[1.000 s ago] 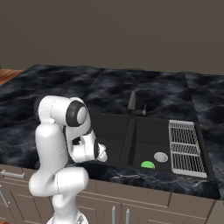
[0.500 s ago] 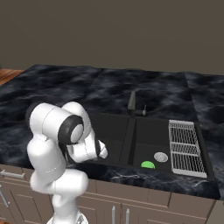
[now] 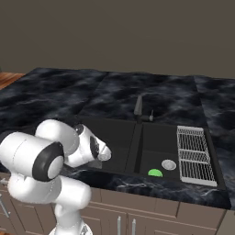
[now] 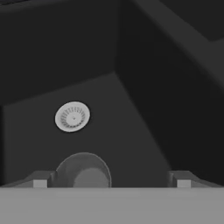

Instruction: Move any existing items from the left basin to the right basin for drying. Then move the glass cup from the counter to the left basin of the sink for washing.

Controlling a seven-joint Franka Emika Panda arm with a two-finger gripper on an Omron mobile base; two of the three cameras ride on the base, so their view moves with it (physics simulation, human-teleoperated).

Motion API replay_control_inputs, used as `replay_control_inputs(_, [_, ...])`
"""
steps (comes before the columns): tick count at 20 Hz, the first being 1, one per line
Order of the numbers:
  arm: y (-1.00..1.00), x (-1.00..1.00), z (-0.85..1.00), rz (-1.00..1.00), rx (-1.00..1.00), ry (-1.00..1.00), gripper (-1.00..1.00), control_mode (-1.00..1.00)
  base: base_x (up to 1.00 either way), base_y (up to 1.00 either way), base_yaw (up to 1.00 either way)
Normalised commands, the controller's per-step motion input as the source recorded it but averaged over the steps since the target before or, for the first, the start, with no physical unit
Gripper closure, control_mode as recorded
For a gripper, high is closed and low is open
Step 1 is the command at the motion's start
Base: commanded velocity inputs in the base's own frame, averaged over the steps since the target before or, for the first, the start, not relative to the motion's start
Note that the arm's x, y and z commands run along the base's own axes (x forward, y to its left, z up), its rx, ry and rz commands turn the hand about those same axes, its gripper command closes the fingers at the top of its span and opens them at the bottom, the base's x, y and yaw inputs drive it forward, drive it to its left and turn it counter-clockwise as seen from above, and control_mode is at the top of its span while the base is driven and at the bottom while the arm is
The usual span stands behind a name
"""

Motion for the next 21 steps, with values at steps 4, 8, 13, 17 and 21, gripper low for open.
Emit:
replay_control_inputs(4, [0.00,0.19,0.90,-0.03,-0.09,0.00,-1.00,-1.00,0.00,0.00,0.00])
replay_control_inputs(8, [0.00,0.04,0.89,-0.02,-0.07,0.00,-1.00,-1.00,0.00,0.00,0.00])
replay_control_inputs(13, [0.01,0.00,0.86,-0.01,-0.07,0.00,-1.00,-1.00,0.00,0.00,0.00])
replay_control_inputs(17, [0.02,0.00,0.85,0.00,-0.07,0.00,-1.00,-1.00,0.00,0.00,0.00])
replay_control_inputs(21, [0.06,0.00,0.86,0.00,-0.07,0.00,-1.00,-1.00,0.00,0.00,0.00])
